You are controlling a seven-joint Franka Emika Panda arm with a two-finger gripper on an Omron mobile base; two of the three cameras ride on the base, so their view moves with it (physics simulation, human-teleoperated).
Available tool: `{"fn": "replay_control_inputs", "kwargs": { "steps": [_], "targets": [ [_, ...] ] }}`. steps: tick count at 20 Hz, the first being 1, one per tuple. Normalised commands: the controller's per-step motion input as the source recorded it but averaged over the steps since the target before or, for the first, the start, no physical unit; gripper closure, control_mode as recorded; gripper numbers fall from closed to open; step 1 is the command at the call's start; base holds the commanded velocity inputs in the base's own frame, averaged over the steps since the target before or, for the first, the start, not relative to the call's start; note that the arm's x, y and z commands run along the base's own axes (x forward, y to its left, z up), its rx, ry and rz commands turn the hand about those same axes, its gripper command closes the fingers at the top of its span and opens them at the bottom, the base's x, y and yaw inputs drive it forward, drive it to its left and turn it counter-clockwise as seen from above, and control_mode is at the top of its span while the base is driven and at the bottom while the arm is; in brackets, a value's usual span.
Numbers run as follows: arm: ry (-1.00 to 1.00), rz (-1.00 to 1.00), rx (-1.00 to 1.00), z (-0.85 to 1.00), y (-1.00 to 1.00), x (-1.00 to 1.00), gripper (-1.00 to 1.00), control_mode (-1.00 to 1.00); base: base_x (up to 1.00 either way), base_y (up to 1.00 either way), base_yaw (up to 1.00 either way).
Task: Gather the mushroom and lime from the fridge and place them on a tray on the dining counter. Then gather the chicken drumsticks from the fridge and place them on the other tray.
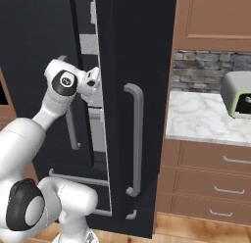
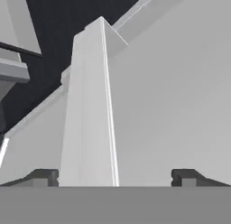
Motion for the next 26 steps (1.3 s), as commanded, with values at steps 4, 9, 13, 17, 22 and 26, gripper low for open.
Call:
{"fn": "replay_control_inputs", "kwargs": {
  "steps": [4,9,13,17,22,26],
  "targets": [
    [0.02,-0.24,0.00,0.04,-0.91,-0.25,-1.00,-1.00,0.00,0.00,0.00],
    [0.04,-0.19,0.00,0.09,-0.99,0.00,-1.00,-1.00,0.00,0.00,0.00],
    [0.00,-0.14,0.00,0.07,-0.84,0.02,-1.00,-1.00,0.00,0.00,0.00],
    [-0.04,-0.09,0.00,0.06,-0.37,0.01,-1.00,-1.00,0.00,0.00,0.00],
    [-0.21,0.04,0.00,0.02,0.49,-0.14,-1.00,-1.00,0.00,0.00,0.00],
    [-0.24,0.14,0.00,0.00,1.00,-0.14,-1.00,-1.00,0.00,0.00,0.00]
  ]
}}
